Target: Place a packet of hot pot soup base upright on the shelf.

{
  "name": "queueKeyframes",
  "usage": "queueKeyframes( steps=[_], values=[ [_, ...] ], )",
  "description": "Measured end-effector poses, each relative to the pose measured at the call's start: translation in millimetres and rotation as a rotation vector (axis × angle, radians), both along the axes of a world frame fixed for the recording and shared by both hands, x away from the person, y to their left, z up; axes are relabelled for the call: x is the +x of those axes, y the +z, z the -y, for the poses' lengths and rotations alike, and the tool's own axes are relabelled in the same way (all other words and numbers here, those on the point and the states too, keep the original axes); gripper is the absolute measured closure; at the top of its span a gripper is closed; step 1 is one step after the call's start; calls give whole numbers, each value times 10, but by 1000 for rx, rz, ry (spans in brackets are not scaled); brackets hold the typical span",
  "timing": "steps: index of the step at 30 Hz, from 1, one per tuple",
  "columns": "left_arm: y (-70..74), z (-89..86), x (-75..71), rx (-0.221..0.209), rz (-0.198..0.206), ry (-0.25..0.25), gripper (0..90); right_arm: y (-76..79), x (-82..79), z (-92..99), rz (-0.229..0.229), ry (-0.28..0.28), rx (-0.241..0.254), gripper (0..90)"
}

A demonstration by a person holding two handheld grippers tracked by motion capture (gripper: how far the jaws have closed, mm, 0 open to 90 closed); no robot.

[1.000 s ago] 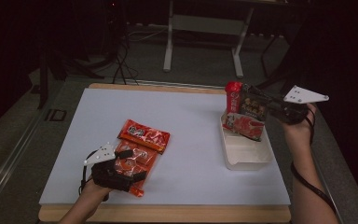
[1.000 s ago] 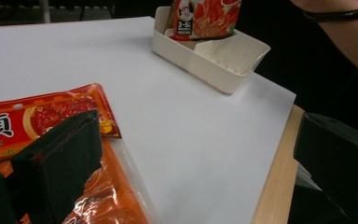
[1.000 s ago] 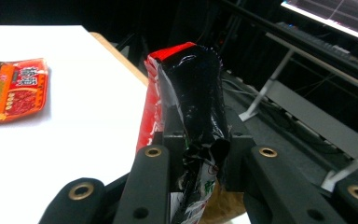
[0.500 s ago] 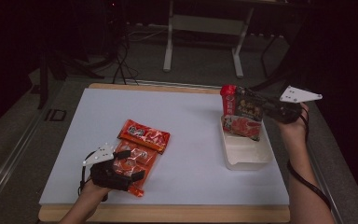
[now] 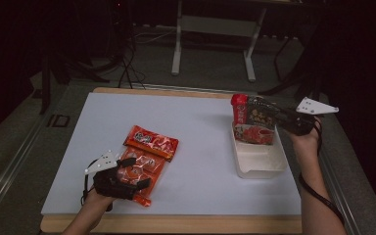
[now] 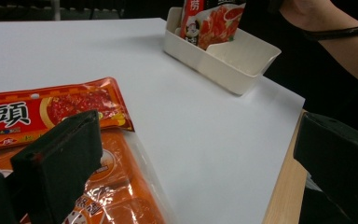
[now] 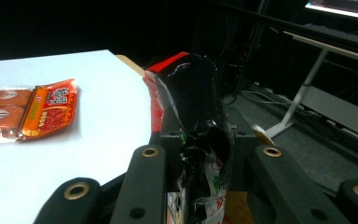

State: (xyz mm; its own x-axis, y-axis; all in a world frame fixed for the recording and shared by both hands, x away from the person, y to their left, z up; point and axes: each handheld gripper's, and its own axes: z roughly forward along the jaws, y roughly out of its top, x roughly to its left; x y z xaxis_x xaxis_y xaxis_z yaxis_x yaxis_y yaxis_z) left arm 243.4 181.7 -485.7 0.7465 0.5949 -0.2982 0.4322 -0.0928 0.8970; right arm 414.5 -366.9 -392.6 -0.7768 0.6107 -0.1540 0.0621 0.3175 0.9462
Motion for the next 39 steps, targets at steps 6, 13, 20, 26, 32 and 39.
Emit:
queueKeyframes(
  steps=[6,13,20,26,32,39],
  values=[
    [-14,0,1,1,-5,0,17,-188,-3,67,-51,-9,-1,726],
    [-18,2,9,8,-2,3,17,-155,-52,118,-110,-93,8,647],
    [-19,14,14,40,21,-4,18,-61,-117,47,-126,-118,3,514],
    [7,22,0,25,63,-3,40,171,-192,43,-142,-139,70,439],
    [72,-6,-22,37,26,10,18,365,-299,-59,-118,-174,89,328],
    [105,-42,-29,66,44,12,19,502,-430,-272,-92,-162,108,136]
  ],
)
